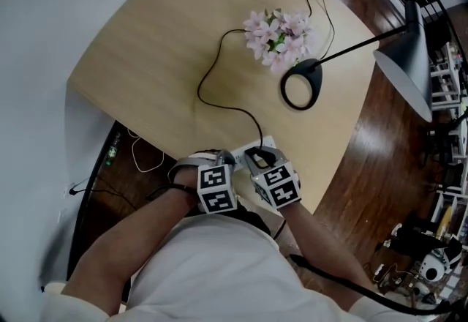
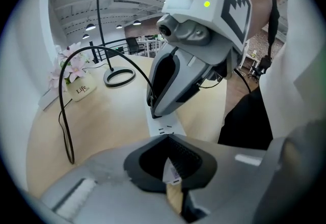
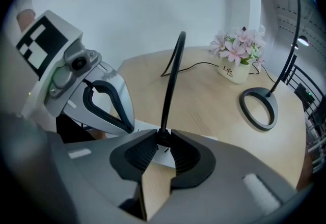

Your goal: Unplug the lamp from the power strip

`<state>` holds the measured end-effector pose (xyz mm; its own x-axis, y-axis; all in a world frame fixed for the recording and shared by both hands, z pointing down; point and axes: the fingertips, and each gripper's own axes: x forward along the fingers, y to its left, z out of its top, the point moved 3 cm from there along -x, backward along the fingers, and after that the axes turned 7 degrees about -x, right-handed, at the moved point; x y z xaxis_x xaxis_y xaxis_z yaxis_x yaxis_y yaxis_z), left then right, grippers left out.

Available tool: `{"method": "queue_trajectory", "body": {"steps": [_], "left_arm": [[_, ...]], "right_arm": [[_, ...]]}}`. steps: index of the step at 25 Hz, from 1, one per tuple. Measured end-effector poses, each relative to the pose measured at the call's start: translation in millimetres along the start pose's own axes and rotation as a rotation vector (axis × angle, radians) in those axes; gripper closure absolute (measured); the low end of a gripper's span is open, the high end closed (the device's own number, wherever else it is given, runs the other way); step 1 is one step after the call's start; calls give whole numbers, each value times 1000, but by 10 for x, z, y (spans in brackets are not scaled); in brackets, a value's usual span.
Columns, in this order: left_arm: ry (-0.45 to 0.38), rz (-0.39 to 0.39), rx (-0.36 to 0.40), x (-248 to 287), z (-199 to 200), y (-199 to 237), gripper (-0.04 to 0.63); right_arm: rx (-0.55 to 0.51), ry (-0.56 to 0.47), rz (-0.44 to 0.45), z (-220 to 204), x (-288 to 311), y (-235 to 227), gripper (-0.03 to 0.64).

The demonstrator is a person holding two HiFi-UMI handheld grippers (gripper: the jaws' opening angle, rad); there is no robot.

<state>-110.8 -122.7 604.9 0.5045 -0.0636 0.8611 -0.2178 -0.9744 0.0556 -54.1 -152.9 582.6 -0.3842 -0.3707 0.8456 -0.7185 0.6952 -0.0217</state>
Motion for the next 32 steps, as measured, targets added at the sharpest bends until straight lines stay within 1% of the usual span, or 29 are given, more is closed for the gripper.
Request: {"method": "queue_trajectory", "body": {"steps": [4,7,10,12,15,19,22,29,32], "left_arm": [[25,10,19,2,3,0,595],[46,22,50,10,15,-7,595],[60,11,45,16,24,6,595],[59,1,27,19,6,18,595],[65,-7,11,25,-12,23,594],[80,-8,9,20,-12,9,594],[81,-7,-8,12,-20,16,594],[109,2,-68,11,-30,24,594],[124,14,-79,16,-18,23,592]], "right_arm": [[-2,14,8,19,9,1,531],[-9,8,10,38,-13,4,532],[-52,-62,-10,260,-173,-11,532],[-78,-99,-18,452,-287,-57,532],[-50,-115,-17,545,-382,-213,532],[-29,-80,-39,358,-476,-466,531],[-24,-38,-48,150,-503,-646,531],[-12,78,-12,-360,-372,-1008,531],[-40,120,9,-505,-284,-1085,529]]}}
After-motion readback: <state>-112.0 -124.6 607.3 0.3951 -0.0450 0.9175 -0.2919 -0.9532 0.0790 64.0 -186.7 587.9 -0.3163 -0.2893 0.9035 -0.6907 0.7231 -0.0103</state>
